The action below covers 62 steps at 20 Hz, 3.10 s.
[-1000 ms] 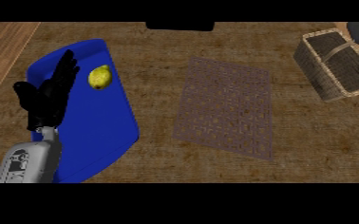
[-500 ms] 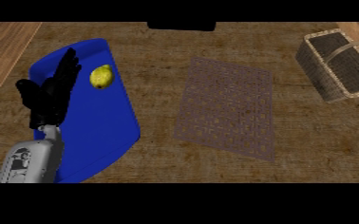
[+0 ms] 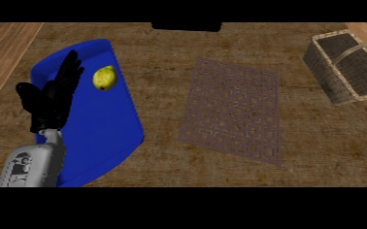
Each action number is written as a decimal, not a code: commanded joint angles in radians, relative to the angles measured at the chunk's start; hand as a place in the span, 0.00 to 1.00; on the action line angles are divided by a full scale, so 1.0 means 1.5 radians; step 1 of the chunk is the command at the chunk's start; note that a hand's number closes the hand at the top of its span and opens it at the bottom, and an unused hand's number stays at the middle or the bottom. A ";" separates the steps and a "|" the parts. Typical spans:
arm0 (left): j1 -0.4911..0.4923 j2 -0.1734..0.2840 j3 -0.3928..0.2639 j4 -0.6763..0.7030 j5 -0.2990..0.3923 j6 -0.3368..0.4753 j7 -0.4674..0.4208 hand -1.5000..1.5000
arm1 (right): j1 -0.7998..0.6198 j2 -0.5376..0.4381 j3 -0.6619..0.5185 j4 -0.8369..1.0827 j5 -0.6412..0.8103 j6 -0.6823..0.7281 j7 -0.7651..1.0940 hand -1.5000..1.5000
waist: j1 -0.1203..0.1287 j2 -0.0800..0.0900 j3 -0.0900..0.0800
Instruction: Pick the lemon from the placemat and place it in the basket
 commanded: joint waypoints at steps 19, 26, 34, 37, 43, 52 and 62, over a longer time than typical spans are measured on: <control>-0.006 0.002 0.011 0.008 0.001 0.000 0.000 0.50 | 0.088 0.008 -0.009 -0.024 -0.015 0.043 0.006 1.00 | -0.002 0.000 0.001; -0.007 -0.007 -0.002 0.021 -0.013 0.005 -0.010 0.50 | 0.099 -0.026 -0.016 -0.018 -0.023 0.090 -0.036 1.00 | -0.006 0.000 0.001; -0.011 0.001 0.004 -0.012 0.000 -0.003 0.013 0.50 | 0.115 -0.018 -0.042 -0.019 -0.048 0.094 -0.028 1.00 | 0.007 0.002 0.001; -0.007 -0.003 0.005 0.018 -0.002 -0.005 -0.005 0.50 | 0.130 -0.021 -0.054 -0.020 -0.061 0.092 -0.037 1.00 | 0.003 0.003 0.001; -0.033 -0.015 -0.003 0.016 -0.016 0.018 0.021 0.50 | 0.132 0.005 -0.068 -0.011 -0.076 0.113 0.041 1.00 | -0.001 0.002 0.001; -0.022 0.009 0.024 0.010 0.006 -0.003 0.006 0.50 | 0.133 -0.023 -0.097 -0.070 -0.103 0.023 0.041 0.00 | 0.001 0.002 0.001; 0.023 -0.011 -0.002 -0.026 -0.008 0.003 0.014 0.50 | 0.111 -0.018 -0.167 -0.157 -0.159 -0.192 0.085 0.00 | -0.014 -0.009 0.001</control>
